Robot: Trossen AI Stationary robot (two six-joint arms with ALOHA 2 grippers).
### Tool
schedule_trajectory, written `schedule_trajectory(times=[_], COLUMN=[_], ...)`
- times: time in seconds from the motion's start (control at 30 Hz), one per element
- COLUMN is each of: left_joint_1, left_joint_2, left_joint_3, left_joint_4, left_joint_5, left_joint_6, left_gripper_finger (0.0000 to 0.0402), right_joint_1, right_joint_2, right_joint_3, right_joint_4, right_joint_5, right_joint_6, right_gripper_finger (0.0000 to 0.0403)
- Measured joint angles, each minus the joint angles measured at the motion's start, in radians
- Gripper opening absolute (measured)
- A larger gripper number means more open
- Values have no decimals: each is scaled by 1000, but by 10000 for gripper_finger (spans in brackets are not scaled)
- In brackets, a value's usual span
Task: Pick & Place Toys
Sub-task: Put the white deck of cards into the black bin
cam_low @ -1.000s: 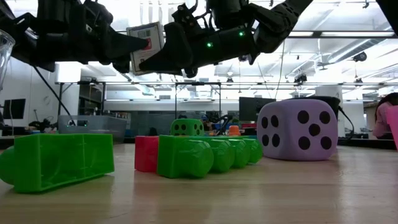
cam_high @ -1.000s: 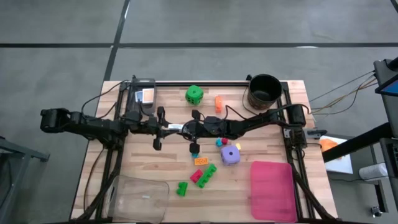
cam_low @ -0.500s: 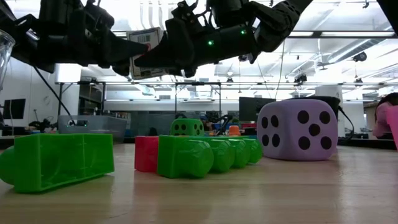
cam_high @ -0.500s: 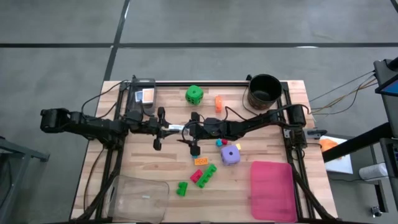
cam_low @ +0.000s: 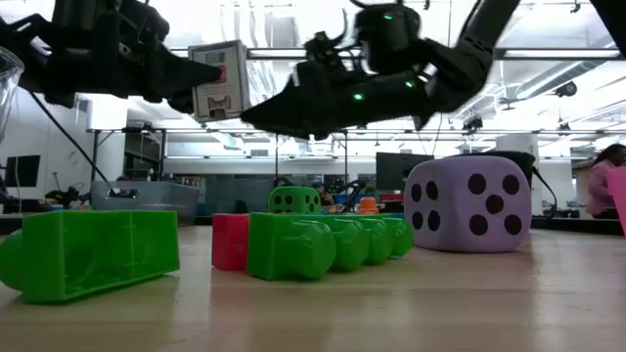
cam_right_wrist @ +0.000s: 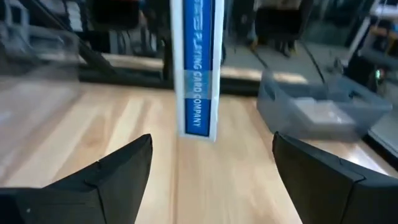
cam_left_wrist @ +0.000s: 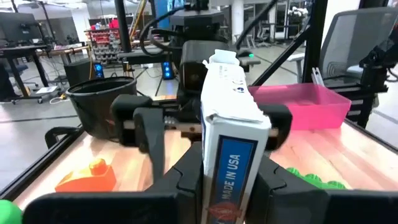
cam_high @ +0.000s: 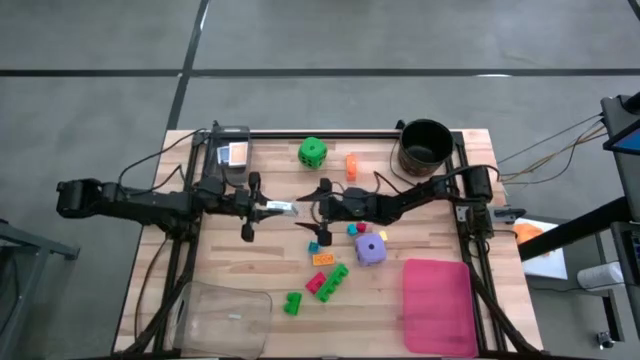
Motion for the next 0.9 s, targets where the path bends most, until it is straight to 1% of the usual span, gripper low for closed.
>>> schedule_trajectory(times=[0.1,0.17,0.27,0.47,0.57,0.7,0.77,0.9], left_joint_1=[1,1,1,29,65,138,183,284], left_joint_2=[-53,-87,-134,-211,-223,-216,-209,-189], left_joint_3=[0,0,-1,-1,-10,-34,-65,-139], left_joint_4=[-63,-105,-170,-274,-263,-203,-134,66], left_joint_5=[-19,-34,-71,-165,-189,-189,-186,-166], left_joint_6=[7,13,28,39,26,-10,-43,-132], left_gripper_finger=[62,62,62,62,62,62,62,62], right_joint_1=[-3,-4,-4,-1,2,17,26,29], right_joint_2=[-20,-58,-144,-372,-472,-559,-587,-607], right_joint_3=[-77,-134,-216,-416,-516,-630,-672,-706], right_joint_4=[146,206,224,229,270,340,362,410], right_joint_5=[-30,-37,-40,-39,-31,-6,20,44], right_joint_6=[0,0,0,0,10,29,29,29], right_gripper_finger=[330,330,331,331,331,331,331,331])
